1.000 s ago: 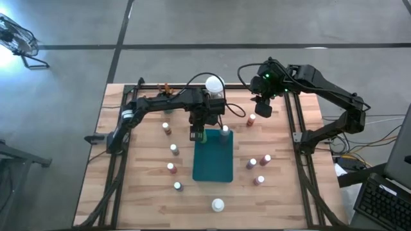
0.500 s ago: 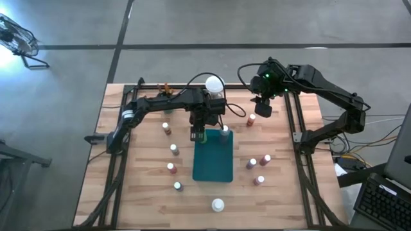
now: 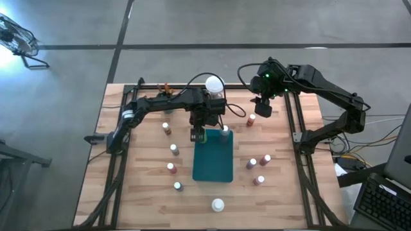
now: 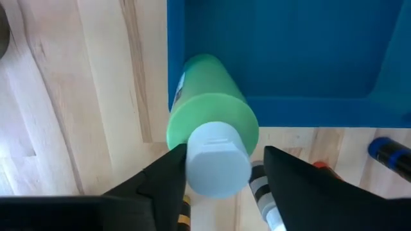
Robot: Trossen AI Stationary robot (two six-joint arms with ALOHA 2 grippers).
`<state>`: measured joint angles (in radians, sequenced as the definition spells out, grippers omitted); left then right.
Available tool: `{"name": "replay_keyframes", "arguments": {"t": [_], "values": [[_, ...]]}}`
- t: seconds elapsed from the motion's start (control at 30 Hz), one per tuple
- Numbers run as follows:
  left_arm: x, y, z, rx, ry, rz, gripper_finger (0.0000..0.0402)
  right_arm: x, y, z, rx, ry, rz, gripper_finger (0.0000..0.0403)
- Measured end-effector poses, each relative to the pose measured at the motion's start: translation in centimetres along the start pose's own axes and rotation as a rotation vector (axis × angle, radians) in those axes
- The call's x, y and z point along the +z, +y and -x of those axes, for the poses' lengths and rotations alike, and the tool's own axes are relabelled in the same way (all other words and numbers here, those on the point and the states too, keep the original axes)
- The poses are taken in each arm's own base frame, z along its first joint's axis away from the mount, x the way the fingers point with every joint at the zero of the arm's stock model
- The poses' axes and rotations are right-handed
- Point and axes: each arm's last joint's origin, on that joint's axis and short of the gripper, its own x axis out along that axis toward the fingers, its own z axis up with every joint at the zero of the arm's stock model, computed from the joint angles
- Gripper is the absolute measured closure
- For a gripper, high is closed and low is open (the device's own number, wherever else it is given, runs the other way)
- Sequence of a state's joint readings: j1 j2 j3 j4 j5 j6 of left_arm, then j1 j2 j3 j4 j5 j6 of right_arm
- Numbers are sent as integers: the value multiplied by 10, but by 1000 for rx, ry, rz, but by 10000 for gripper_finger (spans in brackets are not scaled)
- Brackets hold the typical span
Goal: Pick & Place Paint Supplies
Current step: Put the green paint bottle into the blue bin, then put the white paint bottle into the blue bin
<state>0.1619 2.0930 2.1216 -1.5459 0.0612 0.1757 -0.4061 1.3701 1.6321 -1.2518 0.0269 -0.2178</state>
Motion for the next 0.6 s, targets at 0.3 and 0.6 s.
{"name": "replay_keyframes", "arguments": {"t": [0.3,0.6], "values": [[-3,0,1,-3,23,3,166,0,0,0,0,0,-1,245],[-2,0,2,12,10,-13,167,0,0,0,0,0,-5,263]]}}
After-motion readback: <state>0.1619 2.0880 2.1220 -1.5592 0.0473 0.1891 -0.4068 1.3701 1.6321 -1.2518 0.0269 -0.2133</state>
